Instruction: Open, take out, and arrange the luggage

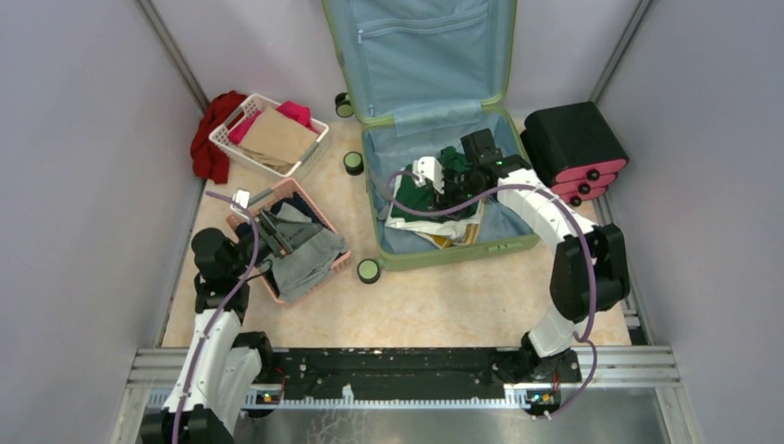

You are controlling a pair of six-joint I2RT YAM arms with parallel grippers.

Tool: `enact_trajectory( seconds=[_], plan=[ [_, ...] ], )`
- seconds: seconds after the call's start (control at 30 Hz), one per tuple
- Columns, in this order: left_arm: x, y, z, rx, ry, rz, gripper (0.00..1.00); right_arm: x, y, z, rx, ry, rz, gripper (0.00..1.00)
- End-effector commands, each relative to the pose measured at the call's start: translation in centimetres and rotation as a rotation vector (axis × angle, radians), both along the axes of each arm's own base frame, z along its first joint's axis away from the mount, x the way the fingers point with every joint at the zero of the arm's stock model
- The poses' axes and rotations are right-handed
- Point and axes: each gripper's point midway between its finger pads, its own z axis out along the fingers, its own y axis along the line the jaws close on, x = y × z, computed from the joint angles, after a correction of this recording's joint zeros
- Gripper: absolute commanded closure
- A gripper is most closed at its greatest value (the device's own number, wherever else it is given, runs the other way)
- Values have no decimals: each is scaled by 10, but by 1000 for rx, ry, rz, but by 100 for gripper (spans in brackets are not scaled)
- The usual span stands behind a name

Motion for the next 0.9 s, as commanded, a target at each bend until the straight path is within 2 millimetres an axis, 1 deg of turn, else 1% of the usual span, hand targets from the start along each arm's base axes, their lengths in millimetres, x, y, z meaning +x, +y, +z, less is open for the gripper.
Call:
enact_trajectory(
  seconds=[0.0,0.1,0.33,0.47,0.53,0.63,0.7,0.87],
  plan=[
    [-4,-3,3,-3,-29,-19,8,5,7,-8,-9,-7,-2,40],
    [-4,-3,2,-6,-27,-19,8,5,10,-18,-33,7,-6,41],
    [-6,-4,-3,-8,-15,-21,8,5,15,-40,-70,57,-37,42],
    [-6,-4,-4,-10,-9,-20,8,9,13,-45,-85,68,-68,44],
    [-7,-4,-4,-10,-11,-21,8,9,14,-45,-84,75,-72,50],
    [-7,-3,-5,-10,-9,-21,8,7,17,-39,-71,89,-67,66],
    [-7,-4,-5,-10,-9,-21,8,7,17,-35,-64,96,-68,72],
    [-8,-4,-4,-12,-10,-25,8,5,20,-25,-38,109,-66,83]
  ],
)
